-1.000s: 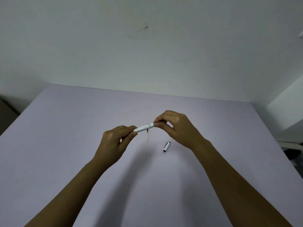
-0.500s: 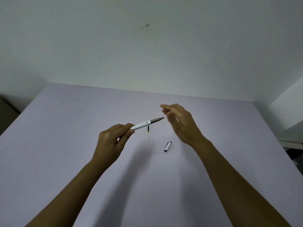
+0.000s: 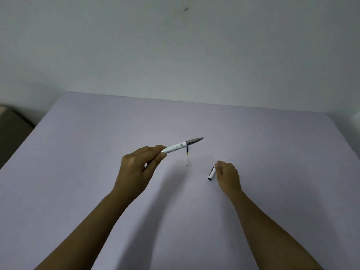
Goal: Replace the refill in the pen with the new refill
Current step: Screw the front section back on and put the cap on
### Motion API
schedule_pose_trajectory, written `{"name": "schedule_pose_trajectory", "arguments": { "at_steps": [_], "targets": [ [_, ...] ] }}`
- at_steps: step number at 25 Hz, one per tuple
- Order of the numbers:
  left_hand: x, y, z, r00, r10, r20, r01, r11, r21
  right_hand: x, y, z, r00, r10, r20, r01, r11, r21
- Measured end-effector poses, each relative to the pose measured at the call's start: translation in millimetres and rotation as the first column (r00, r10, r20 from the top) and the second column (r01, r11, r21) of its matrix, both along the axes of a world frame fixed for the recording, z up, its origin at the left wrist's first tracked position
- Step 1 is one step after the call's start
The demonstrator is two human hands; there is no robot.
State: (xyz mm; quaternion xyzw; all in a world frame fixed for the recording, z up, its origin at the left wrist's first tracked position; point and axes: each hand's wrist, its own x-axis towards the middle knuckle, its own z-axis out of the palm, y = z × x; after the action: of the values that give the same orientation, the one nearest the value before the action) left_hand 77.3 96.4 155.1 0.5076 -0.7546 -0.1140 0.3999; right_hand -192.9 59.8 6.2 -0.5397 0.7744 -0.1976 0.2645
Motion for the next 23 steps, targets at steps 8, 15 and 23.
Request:
{"name": "schedule_pose_trajectory", "arguments": {
  "at_steps": [8,15,23],
  "targets": [
    [6,-9,-19,1.0,0.008,0.015,-0.008,0.999,0.049,13,-16,-32,0.996,-0.03,-0.079,0.031,1.0,0.005],
    [4,-14,-16,0.999,0.042,-0.015,-0.041,0.998,0.056,25,-38,25,0.753,-0.287,0.592,0.33,0.943,0.038],
    [-21,-31,7,0.995,0.06,-0.079,-0.06,0.998,0.005,28,-46,161,0.531,0.056,0.845,0.404,0.861,-0.31]
  ]
}}
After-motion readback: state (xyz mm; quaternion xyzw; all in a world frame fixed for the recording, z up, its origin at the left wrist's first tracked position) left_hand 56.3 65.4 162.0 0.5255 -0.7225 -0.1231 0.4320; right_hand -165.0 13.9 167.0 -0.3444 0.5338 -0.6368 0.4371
